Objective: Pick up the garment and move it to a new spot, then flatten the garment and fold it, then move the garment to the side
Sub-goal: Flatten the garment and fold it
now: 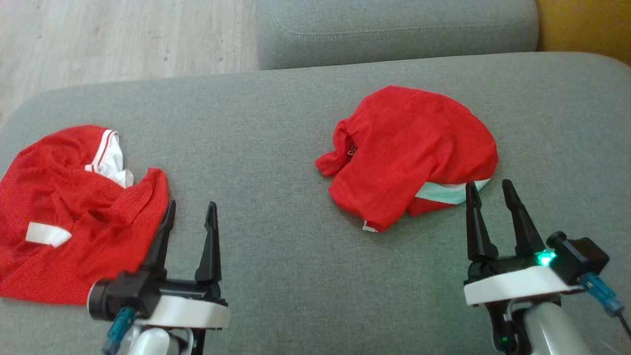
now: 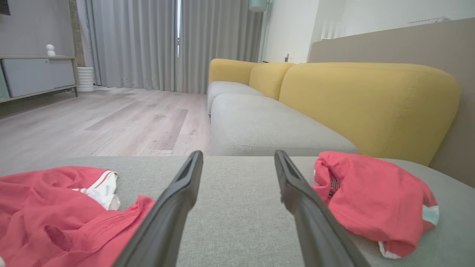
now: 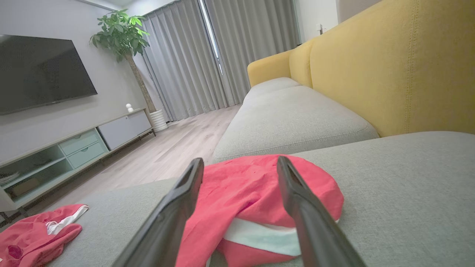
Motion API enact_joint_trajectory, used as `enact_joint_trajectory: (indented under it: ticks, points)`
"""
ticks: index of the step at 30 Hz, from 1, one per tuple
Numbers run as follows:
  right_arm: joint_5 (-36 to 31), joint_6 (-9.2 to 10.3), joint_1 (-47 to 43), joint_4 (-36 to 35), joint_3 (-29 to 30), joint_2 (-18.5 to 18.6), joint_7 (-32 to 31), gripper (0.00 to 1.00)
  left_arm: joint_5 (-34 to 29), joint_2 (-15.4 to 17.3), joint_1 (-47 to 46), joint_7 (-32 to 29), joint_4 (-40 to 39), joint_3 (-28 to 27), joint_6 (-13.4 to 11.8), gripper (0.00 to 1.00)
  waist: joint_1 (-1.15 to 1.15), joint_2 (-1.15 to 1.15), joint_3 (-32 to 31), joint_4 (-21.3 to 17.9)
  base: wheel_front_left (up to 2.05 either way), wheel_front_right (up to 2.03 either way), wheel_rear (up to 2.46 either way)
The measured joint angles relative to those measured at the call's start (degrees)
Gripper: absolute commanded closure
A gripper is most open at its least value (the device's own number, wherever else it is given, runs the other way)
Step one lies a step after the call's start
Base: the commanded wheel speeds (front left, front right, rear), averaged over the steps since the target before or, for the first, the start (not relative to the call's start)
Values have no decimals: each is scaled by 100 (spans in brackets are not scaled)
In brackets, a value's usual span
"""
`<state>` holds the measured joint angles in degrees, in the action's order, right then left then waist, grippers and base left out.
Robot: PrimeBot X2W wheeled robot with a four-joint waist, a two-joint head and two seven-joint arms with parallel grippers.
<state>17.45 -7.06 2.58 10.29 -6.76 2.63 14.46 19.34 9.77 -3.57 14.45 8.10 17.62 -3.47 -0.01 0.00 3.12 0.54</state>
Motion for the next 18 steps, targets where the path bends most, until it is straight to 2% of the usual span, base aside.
enact_joint_trajectory:
  ticks: [7, 10, 13, 18]
  points:
    - [-266, 0, 56, 266, -197, 1, 0, 0, -246, -200, -18, 0, 55, -148, 279, 0, 1, 0, 137, 195, 0, 0, 0]
    - [-456, 0, 224, 761, -456, 0, -8, 0, -324, -307, -92, 0, 96, -222, 401, 0, 1, 0, 215, 315, 0, 0, 0]
    - [-894, 0, 682, 1434, -724, 4, -307, 0, -387, -397, -180, 0, 160, -285, 509, 0, 1, 0, 318, 508, 0, 0, 0]
    - [-1563, 0, 1135, 2009, -792, 8, -522, 0, -436, -503, -242, 0, 246, -315, 601, 0, 1, 0, 427, 730, 0, 0, 0]
